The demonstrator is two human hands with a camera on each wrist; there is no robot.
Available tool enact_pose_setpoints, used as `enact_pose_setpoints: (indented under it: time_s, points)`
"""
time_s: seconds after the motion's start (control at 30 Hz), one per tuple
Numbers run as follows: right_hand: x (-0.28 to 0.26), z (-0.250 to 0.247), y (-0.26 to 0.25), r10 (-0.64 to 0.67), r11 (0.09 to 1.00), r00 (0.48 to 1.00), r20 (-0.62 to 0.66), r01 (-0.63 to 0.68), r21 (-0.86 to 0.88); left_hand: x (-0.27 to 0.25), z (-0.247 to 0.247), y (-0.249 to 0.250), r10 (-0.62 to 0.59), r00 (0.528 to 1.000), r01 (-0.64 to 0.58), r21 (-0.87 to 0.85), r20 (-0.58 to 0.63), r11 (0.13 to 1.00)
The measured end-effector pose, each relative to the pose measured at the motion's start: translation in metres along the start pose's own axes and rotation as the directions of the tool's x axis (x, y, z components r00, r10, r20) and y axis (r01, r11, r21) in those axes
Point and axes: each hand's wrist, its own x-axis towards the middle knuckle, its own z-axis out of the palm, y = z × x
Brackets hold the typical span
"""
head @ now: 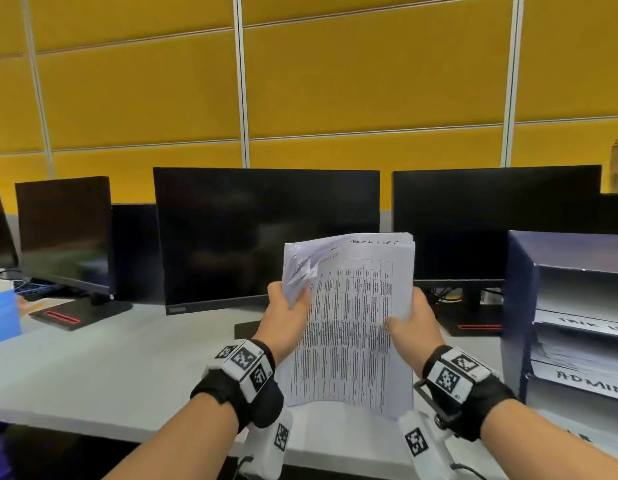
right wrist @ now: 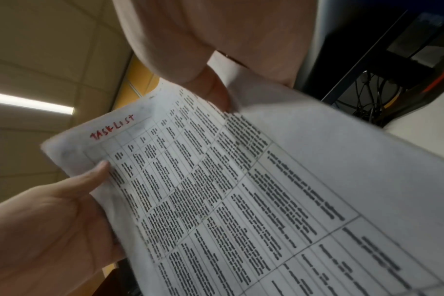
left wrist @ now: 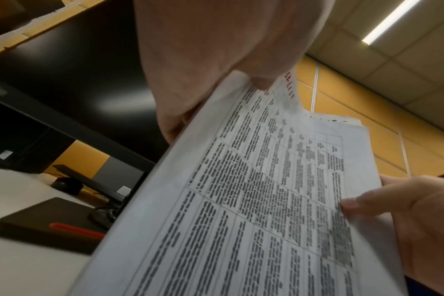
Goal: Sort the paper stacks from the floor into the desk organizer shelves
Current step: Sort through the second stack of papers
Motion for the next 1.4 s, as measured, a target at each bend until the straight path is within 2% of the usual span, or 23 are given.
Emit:
enact_pose_setpoints:
  time_s: [0.17, 0.33, 0.47, 0.53, 0.63, 0.73, 0.8, 0.9, 1.1, 1.2, 1.3, 1.37, 1.4]
  points:
    - [0.0, -0.015, -0.006, -0.005, 0.995, 0.999, -0.043, 0.009, 0.095, 0.006, 0.005, 0.016, 0.035, 0.959, -0.085, -0.168, -0.28, 0.982]
    - [-0.009, -0.027, -0.018, -0.025, 0.994, 0.999, -0.037, 0.029, 0.107, 0.0, 0.02, 0.022, 0.049, 0.96, -0.086, -0.125, -0.275, 0.988]
    - [-0.023, -0.034, -0.023, -0.105, 0.989, 0.992, -0.065, 0.111, 0.093, -0.013, 0.028, 0.026, 0.083, 0.942, -0.143, -0.165, -0.327, 0.976]
    - [-0.025, -0.033, -0.021, -0.101, 0.989, 0.994, -0.044, 0.105, 0.108, -0.018, 0.031, 0.021, 0.09, 0.946, -0.147, -0.165, -0.312, 0.975]
    - [-0.024, -0.027, -0.013, -0.039, 0.994, 0.999, 0.007, 0.038, 0.1, -0.021, 0.034, 0.008, 0.061, 0.974, -0.093, -0.139, -0.219, 0.986]
    - [-0.019, -0.025, -0.011, -0.044, 0.996, 0.998, -0.043, 0.047, 0.075, -0.016, 0.03, 0.006, 0.053, 0.983, -0.081, -0.156, -0.175, 0.984]
    - [-0.014, -0.024, -0.013, -0.071, 0.995, 0.995, -0.073, 0.076, 0.067, -0.009, 0.027, 0.012, 0.062, 0.978, -0.106, -0.221, -0.198, 0.969]
    - [-0.01, -0.02, -0.014, -0.08, 0.993, 0.995, -0.054, 0.084, 0.087, 0.0, 0.021, 0.02, 0.088, 0.958, -0.164, -0.272, -0.272, 0.948]
    - [-0.004, -0.023, -0.012, -0.03, 0.998, 0.999, 0.023, 0.029, 0.055, 0.009, 0.006, 0.025, 0.075, 0.995, -0.08, -0.075, -0.068, 0.994]
    - [-0.001, -0.024, -0.012, -0.027, 0.999, 0.999, 0.038, 0.026, 0.026, 0.009, 0.001, 0.03, 0.085, 0.994, -0.092, -0.097, -0.069, 0.991]
    - [0.001, -0.022, -0.011, -0.041, 0.999, 0.998, 0.045, 0.041, 0.0, 0.015, -0.001, 0.037, 0.19, 0.96, -0.208, -0.068, -0.206, 0.976]
    - [0.005, -0.022, -0.01, -0.041, 0.999, 0.999, 0.036, 0.042, -0.018, 0.02, -0.001, 0.043, 0.36, 0.888, -0.341, 0.116, -0.287, 0.933]
    - [0.006, -0.021, -0.009, -0.036, 0.999, 0.999, 0.034, 0.037, -0.022, 0.023, -0.002, 0.046, 0.449, 0.847, -0.382, 0.261, -0.285, 0.887]
